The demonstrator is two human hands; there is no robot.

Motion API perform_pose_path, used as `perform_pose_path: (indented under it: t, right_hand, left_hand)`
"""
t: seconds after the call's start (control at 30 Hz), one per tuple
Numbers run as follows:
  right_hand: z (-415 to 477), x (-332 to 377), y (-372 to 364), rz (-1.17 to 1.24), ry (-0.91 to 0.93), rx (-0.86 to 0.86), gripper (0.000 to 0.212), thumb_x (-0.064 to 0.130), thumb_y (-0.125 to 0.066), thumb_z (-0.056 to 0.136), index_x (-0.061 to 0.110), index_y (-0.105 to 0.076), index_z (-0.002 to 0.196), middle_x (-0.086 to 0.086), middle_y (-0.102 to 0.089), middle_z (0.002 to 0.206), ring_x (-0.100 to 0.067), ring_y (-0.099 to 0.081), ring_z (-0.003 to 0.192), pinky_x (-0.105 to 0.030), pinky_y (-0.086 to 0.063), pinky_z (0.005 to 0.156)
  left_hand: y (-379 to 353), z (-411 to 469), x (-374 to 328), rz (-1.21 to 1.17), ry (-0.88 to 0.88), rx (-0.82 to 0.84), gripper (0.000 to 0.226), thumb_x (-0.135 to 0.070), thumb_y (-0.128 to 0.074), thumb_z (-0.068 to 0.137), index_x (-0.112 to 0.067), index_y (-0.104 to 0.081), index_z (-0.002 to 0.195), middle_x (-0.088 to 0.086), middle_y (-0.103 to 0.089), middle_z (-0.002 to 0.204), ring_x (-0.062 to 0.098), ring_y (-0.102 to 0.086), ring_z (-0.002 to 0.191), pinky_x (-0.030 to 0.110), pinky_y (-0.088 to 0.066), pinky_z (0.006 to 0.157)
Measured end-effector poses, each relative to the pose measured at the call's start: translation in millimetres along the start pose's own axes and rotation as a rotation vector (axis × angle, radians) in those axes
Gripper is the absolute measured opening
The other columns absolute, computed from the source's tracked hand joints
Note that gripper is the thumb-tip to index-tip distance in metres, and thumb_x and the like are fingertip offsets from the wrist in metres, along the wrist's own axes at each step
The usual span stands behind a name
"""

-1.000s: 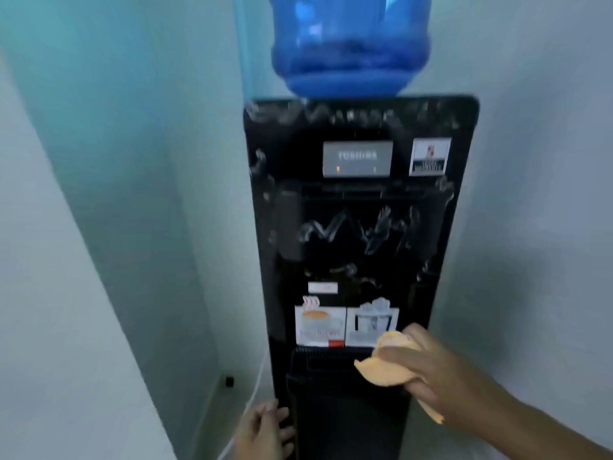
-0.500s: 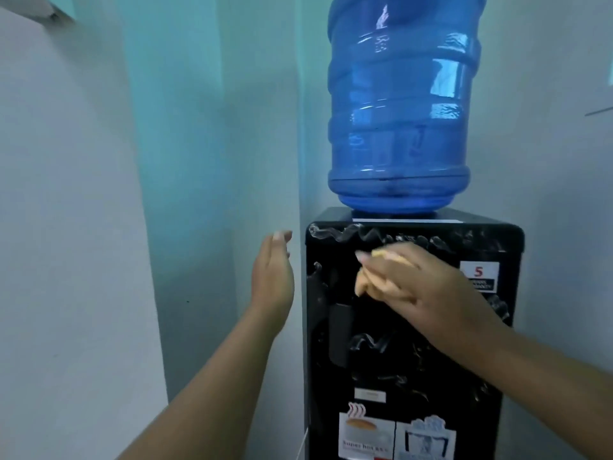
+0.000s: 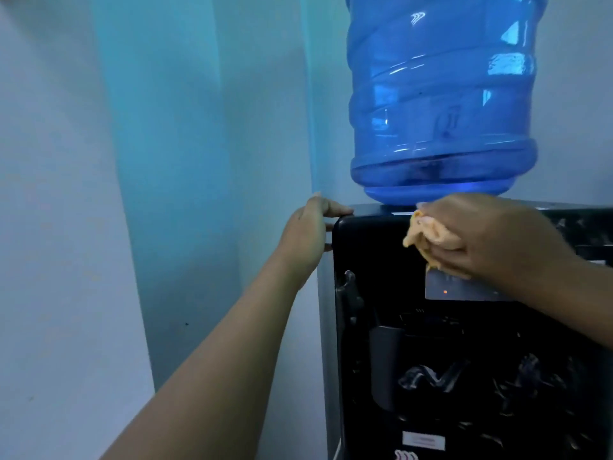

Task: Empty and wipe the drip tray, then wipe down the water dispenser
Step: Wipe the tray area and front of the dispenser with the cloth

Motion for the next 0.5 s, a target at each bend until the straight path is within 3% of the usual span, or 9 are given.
perform_pose_path:
  t: [0.1, 0.2, 0.3, 0.37, 0.43, 0.5]
  right_hand:
    - [14, 22, -5, -0.047, -0.066, -0.015, 0.032, 0.040, -0.046, 0.076, 0.011, -0.060, 0.077, -0.011, -0.063, 0.073, -0.035, -0.063, 0.065, -0.038, -0.046, 0.053]
    - [39, 58, -22, -0.007, -0.058, -0.022, 0.026, 0.038, -0.062, 0.073, 0.013, -0.060, 0.077, -0.011, -0.064, 0.073, -0.035, -0.063, 0.063, -0.036, -0.043, 0.052]
    - [39, 52, -24, -0.088, -0.027, -0.078, 0.032, 0.047, -0.067, 0.076, 0.015, -0.062, 0.079, -0.007, -0.063, 0.072, -0.031, -0.061, 0.060, -0.032, -0.033, 0.051]
    - [25, 33, -20, -0.117, 0.019, -0.124, 0.028, 0.046, -0.061, 0.081, 0.018, -0.063, 0.080, -0.004, -0.060, 0.070, -0.028, -0.059, 0.058, -0.031, -0.030, 0.050]
    - [9, 9, -15, -0.105, 0.040, -0.164, 0.024, 0.040, -0.056, 0.084, 0.020, -0.066, 0.076, -0.003, -0.059, 0.066, -0.027, -0.058, 0.055, -0.032, -0.036, 0.048]
    - [-17, -32, 0, -0.079, -0.030, -0.071, 0.028, 0.039, -0.047, 0.087, 0.028, -0.072, 0.082, -0.002, -0.062, 0.071, -0.027, -0.062, 0.062, -0.035, -0.046, 0.051]
  left_hand:
    - [-1, 6, -9, 0.090, -0.055, -0.083, 0.043, -0.021, -0.036, 0.097, -0.015, -0.073, 0.075, -0.006, -0.070, 0.074, 0.021, -0.061, 0.076, 0.034, -0.055, 0.071]
    - [-4, 11, -22, 0.370, -0.121, -0.122, 0.041, -0.021, -0.039, 0.094, -0.015, -0.067, 0.065, 0.011, -0.067, 0.075, 0.026, -0.057, 0.075, 0.035, -0.045, 0.070]
    - [-14, 22, -43, 0.673, -0.150, -0.122, 0.041, -0.022, -0.035, 0.100, -0.008, -0.057, 0.069, 0.027, -0.065, 0.090, 0.039, -0.060, 0.091, 0.036, -0.042, 0.069]
    - [-31, 29, -50, 0.813, -0.115, -0.086, 0.042, -0.028, -0.030, 0.098, -0.007, -0.052, 0.070, 0.031, -0.063, 0.098, 0.045, -0.059, 0.098, 0.036, -0.044, 0.074]
    - [-47, 30, -48, 0.965, -0.115, -0.046, 0.041, -0.028, -0.027, 0.094, -0.006, -0.059, 0.081, 0.027, -0.061, 0.107, 0.042, -0.055, 0.099, 0.042, -0.046, 0.085]
    - [-56, 27, -41, 1.059, -0.104, -0.015, 0.034, -0.023, -0.027, 0.098, -0.012, -0.053, 0.078, 0.022, -0.057, 0.108, 0.038, -0.052, 0.098, 0.042, -0.043, 0.088]
Point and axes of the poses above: each hand's wrist, its own z-axis towards the middle knuckle, its own y-axis out of the back of the hand, x = y × z, the point moved 3 cm from there along z, towards the middle knuckle
